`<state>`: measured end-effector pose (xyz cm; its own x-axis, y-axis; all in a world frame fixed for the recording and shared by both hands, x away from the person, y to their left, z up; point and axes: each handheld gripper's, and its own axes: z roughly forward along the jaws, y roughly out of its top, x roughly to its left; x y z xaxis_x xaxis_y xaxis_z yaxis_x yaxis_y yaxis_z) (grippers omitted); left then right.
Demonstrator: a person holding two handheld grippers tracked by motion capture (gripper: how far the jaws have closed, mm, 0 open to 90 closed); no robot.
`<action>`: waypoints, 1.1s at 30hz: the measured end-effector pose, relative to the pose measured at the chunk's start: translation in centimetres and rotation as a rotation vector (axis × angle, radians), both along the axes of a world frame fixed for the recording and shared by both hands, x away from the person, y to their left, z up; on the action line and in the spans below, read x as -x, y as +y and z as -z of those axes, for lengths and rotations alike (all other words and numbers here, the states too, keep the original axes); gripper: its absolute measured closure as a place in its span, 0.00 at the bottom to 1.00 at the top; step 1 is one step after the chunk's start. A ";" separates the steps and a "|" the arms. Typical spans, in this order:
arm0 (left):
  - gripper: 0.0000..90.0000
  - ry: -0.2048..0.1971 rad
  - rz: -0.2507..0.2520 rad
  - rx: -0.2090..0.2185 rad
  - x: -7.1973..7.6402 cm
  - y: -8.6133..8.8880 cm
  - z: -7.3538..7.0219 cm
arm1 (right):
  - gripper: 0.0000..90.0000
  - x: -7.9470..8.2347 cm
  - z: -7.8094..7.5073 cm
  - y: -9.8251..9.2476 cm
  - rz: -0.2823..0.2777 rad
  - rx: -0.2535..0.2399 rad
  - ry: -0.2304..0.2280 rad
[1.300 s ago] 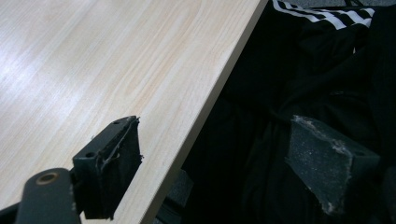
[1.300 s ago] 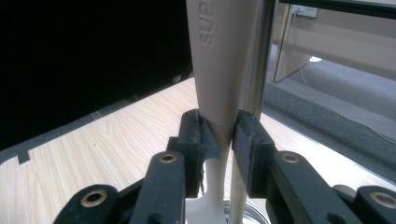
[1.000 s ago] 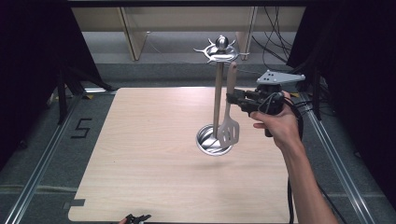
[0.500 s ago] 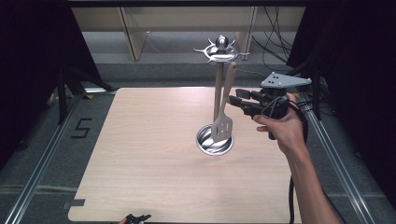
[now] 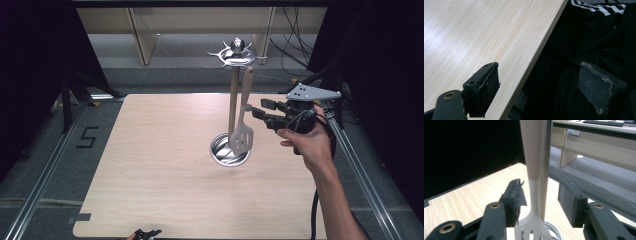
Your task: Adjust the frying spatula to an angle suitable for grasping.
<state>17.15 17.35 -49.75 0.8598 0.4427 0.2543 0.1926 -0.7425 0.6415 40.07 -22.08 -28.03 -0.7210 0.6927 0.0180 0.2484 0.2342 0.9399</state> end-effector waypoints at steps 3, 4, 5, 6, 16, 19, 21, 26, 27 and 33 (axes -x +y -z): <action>0.19 0.001 0.002 -0.001 0.0 0.0 0.0 | 0.57 0.1 0.5 -0.2 0.007 -0.007 -0.002; 0.19 -0.001 0.002 0.002 0.0 0.0 0.0 | 0.57 0.2 0.6 -0.3 0.015 0.004 0.002; 0.19 -0.009 -0.005 0.000 0.0 0.0 0.0 | 0.56 0.3 0.8 -0.3 0.020 0.000 0.006; 0.19 -0.005 -0.004 0.006 0.0 0.0 0.0 | 0.56 0.4 0.9 -0.4 0.030 0.008 0.007; 0.19 -0.009 -0.002 0.014 -0.1 0.0 0.1 | 0.55 1.1 2.0 -0.8 0.046 0.034 -0.028; 0.19 -0.008 -0.004 0.015 -0.1 0.0 0.1 | 0.53 1.5 2.4 -0.9 0.040 0.039 -0.018; 0.19 -0.018 -0.010 0.011 0.0 0.0 0.0 | 0.52 1.9 2.8 -0.9 0.061 0.064 -0.032; 0.19 -0.013 -0.008 0.017 -0.1 -0.1 0.1 | 0.51 2.4 4.0 -1.2 0.059 0.060 -0.017; 0.19 -0.014 -0.009 0.016 0.0 -0.1 0.1 | 0.50 2.4 4.6 -1.3 0.052 0.065 -0.023; 0.19 -0.022 -0.015 0.007 -0.1 0.0 0.1 | 0.50 3.0 5.8 -1.8 0.077 0.053 -0.002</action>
<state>17.21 17.30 -49.83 0.8475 0.4571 0.2697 0.1895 -0.7352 0.6508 37.09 -23.86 -33.86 -0.6656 0.7460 -0.0219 0.2653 0.2639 0.9273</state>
